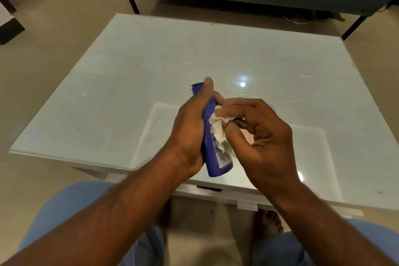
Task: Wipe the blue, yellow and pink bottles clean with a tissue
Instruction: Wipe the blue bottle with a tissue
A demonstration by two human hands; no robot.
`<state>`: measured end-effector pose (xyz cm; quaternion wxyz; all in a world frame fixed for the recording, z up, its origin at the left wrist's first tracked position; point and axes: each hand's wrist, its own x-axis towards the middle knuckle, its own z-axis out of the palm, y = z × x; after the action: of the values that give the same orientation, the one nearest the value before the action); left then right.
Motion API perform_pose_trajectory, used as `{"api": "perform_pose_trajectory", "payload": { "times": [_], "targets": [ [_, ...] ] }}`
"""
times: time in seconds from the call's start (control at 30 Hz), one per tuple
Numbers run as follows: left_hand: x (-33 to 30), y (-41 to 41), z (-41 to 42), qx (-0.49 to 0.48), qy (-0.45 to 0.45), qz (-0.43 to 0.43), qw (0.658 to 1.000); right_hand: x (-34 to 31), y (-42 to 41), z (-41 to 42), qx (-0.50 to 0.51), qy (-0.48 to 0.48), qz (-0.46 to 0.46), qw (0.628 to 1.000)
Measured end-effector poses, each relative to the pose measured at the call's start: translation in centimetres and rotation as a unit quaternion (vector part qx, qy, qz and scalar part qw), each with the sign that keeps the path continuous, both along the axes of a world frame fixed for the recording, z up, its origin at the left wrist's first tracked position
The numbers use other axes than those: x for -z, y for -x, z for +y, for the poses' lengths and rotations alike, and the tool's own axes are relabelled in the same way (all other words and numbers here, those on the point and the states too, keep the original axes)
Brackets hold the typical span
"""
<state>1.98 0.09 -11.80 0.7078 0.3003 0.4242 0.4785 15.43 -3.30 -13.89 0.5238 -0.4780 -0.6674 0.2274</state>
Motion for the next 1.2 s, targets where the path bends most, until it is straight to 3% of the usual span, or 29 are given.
{"api": "perform_pose_trajectory", "payload": {
  "times": [0.17, 0.33, 0.4, 0.47, 0.57, 0.6, 0.67, 0.73, 0.87, 0.97, 1.03, 1.2],
  "targets": [
    [-0.8, 1.7, 1.7, -0.117, 0.062, -0.119, 0.984, 0.3, -0.3, -0.5, -0.058, 0.020, -0.068, 0.996],
    [-0.1, 1.8, 1.8, -0.142, 0.088, -0.091, 0.982, 0.6, 0.0, -0.7, -0.073, 0.110, -0.173, 0.976],
    [-0.3, 1.6, 1.7, -0.122, 0.065, -0.076, 0.988, 0.5, 0.1, -0.6, -0.035, 0.158, -0.136, 0.978],
    [-0.7, 1.5, 1.8, -0.100, 0.044, -0.063, 0.992, -0.2, 0.0, -0.3, -0.013, 0.217, -0.024, 0.976],
    [-1.2, 1.5, 1.9, -0.077, 0.018, -0.039, 0.996, -0.6, -0.5, 0.5, -0.073, 0.308, 0.136, 0.939],
    [-1.1, 1.5, 1.9, -0.070, 0.012, -0.030, 0.997, -0.6, -0.4, 0.4, -0.102, 0.330, 0.138, 0.929],
    [-0.9, 1.6, 1.7, -0.073, 0.007, -0.029, 0.997, 0.0, -0.2, 0.3, -0.099, 0.346, 0.045, 0.932],
    [-0.7, 1.7, 1.8, -0.101, 0.007, -0.031, 0.994, 0.1, 0.1, 0.0, -0.031, 0.317, -0.008, 0.948],
    [-0.8, 1.7, 2.0, -0.103, 0.008, -0.005, 0.995, -0.8, -0.2, 0.0, 0.083, 0.145, 0.006, 0.986],
    [-0.3, 0.6, 0.8, -0.029, 0.011, 0.043, 0.999, -0.4, -0.1, 0.0, 0.049, 0.032, -0.044, 0.997],
    [-0.1, -0.2, 0.1, 0.003, 0.028, 0.022, 0.999, 0.2, 0.4, -0.1, 0.021, -0.001, -0.098, 0.995],
    [-0.6, 0.8, 1.1, -0.061, 0.022, -0.032, 0.997, 1.0, 0.0, -0.4, -0.044, -0.044, -0.128, 0.990]
  ]
}}
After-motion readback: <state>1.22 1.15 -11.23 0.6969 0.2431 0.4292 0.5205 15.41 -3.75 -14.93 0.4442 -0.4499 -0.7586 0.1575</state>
